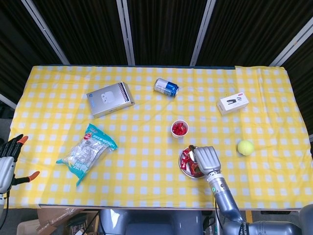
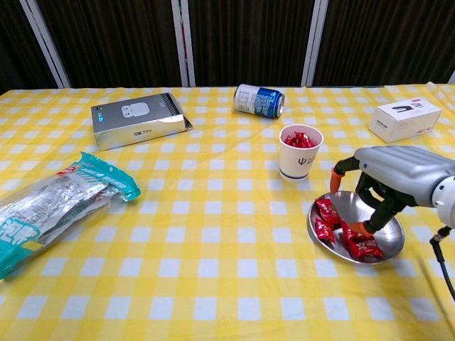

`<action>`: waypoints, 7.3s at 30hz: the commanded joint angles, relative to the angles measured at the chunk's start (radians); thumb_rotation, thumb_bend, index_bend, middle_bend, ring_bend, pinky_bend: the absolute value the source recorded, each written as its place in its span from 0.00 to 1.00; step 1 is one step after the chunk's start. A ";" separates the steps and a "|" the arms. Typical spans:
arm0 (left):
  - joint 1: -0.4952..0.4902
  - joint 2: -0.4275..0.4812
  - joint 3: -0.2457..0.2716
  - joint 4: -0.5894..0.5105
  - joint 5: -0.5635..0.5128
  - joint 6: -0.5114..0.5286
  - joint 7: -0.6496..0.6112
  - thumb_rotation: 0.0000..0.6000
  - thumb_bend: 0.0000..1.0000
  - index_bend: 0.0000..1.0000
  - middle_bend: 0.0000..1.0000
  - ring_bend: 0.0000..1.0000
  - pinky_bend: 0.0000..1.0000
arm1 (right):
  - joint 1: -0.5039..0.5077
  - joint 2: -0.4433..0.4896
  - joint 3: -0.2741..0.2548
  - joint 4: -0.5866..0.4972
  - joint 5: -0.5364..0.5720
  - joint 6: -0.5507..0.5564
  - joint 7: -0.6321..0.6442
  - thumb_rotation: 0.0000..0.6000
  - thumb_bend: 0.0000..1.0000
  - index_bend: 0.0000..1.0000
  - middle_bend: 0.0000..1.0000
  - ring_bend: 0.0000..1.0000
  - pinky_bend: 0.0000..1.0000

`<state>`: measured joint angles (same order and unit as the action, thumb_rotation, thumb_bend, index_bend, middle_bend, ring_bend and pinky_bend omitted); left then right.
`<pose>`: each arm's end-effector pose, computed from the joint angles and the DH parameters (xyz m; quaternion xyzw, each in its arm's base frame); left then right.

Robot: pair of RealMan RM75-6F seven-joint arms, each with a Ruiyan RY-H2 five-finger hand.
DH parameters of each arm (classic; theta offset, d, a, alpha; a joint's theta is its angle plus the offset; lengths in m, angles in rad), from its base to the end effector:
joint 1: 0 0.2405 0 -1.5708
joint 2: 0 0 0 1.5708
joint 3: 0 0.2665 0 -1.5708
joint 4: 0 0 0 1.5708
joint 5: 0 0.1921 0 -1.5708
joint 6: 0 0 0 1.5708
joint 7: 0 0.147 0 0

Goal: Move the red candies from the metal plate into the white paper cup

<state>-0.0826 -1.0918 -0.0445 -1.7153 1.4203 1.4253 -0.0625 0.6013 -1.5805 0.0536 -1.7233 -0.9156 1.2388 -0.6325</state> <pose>-0.3104 0.1794 0.1748 -0.5553 -0.4651 -0.3956 0.5646 -0.1869 -0.2779 -0.0064 0.7063 -0.4337 0.2980 0.4736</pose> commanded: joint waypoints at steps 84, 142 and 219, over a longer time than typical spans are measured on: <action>-0.012 0.008 -0.010 -0.019 -0.045 -0.039 -0.004 1.00 0.04 0.00 0.00 0.00 0.00 | 0.184 -0.054 0.310 0.209 0.104 -0.165 0.089 1.00 0.47 0.53 0.83 0.84 0.95; 0.001 -0.003 0.000 0.005 -0.005 0.000 0.005 1.00 0.04 0.00 0.00 0.00 0.00 | 0.014 -0.005 0.014 -0.054 0.061 -0.012 -0.050 1.00 0.28 0.38 0.83 0.84 0.95; 0.001 -0.003 -0.002 -0.001 -0.005 -0.001 0.006 1.00 0.04 0.00 0.00 0.00 0.00 | 0.026 0.068 0.106 -0.092 0.086 -0.038 -0.033 1.00 0.50 0.65 0.83 0.84 0.95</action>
<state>-0.0810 -1.0945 -0.0460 -1.7160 1.4164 1.4251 -0.0570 0.6182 -1.5245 0.1428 -1.8059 -0.8281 1.2026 -0.6719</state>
